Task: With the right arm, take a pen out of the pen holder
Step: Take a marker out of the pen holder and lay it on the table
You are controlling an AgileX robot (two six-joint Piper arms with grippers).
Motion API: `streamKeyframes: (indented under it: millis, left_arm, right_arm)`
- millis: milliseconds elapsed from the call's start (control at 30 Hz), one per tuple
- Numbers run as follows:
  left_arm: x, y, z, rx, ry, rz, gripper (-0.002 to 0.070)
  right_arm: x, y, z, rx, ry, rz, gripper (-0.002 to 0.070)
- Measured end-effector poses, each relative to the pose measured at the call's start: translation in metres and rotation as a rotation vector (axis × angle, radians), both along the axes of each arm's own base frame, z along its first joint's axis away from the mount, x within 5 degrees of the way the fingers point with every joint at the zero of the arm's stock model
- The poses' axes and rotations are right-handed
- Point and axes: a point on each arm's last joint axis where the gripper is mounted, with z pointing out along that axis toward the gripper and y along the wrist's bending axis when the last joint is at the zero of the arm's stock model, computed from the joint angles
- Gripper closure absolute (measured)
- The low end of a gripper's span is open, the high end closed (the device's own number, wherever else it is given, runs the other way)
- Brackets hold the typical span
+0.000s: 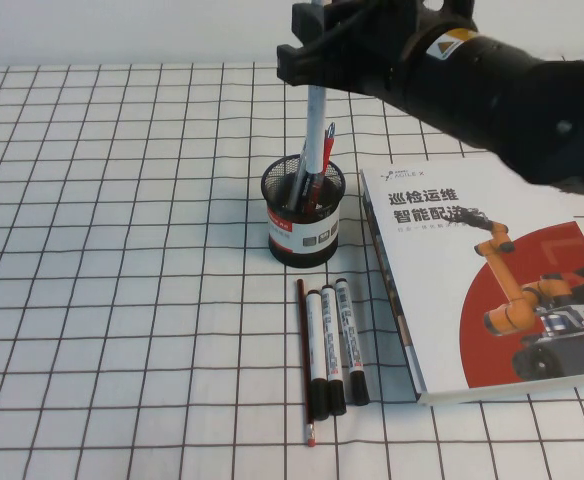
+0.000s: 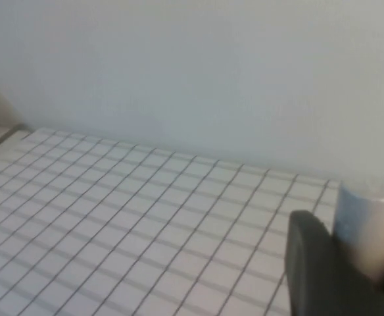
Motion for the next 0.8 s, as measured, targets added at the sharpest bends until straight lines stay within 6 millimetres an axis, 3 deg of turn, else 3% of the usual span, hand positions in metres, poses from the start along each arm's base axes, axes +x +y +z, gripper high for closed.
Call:
streamKeyframes:
  millis: [133, 300, 567, 800]
  left_arm:
    - [0.000, 0.000, 0.000, 0.000, 0.000, 0.000, 0.0678]
    - [0.000, 0.000, 0.000, 0.000, 0.000, 0.000, 0.0678]
    - [0.000, 0.000, 0.000, 0.000, 0.000, 0.000, 0.0678]
    - [0.000, 0.000, 0.000, 0.000, 0.000, 0.000, 0.0678]
  right_arm:
    - [-0.027, -0.005, 0.014, 0.006, 0.154, 0.128, 0.0563]
    - [-0.042, -0.001, -0.004, -0.029, 0.429, 0.227, 0.0563]
    - [-0.036, 0.012, -0.058, -0.086, 0.798, 0.204, 0.0563]
    - [-0.021, 0.026, -0.111, -0.129, 0.952, 0.146, 0.0563]
